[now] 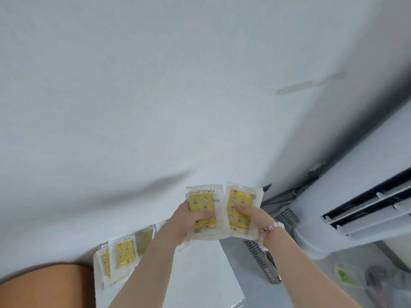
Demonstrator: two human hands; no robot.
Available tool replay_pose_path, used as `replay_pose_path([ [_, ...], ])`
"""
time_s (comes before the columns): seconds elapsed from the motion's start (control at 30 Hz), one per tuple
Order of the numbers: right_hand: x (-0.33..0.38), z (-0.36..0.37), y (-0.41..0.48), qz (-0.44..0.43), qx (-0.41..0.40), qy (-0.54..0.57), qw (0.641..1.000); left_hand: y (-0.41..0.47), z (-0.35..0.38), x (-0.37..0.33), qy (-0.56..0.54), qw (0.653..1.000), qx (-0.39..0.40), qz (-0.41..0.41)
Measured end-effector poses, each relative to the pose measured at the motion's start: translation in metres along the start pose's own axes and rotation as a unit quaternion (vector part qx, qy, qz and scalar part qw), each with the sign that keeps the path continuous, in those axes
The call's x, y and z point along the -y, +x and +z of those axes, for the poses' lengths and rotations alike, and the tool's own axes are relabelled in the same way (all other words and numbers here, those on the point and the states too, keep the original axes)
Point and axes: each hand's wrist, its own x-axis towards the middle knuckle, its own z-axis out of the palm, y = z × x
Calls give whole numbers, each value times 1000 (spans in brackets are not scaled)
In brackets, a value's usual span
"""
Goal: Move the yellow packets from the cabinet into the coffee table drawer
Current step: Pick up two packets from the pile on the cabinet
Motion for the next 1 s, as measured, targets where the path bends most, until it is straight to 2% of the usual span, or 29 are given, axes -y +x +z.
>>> replay_pose_path([
  [0.13,10,-35,-39,-31,-49,34,998,1,38,-24,90,993,75,12],
  [0.27,5,-81,-70,-51,-110,65,990,6,88,-34,125,982,139,18],
  [0.5,-32,-151,-131,-53,-196,169,964,1,185,-14,195,952,237,-8],
  [0.73,-96,-213,-207,-62,-284,264,920,-35,282,24,271,898,343,-37],
  [1.0,-194,-267,-290,-77,-337,371,862,-109,368,100,349,832,428,-59],
])
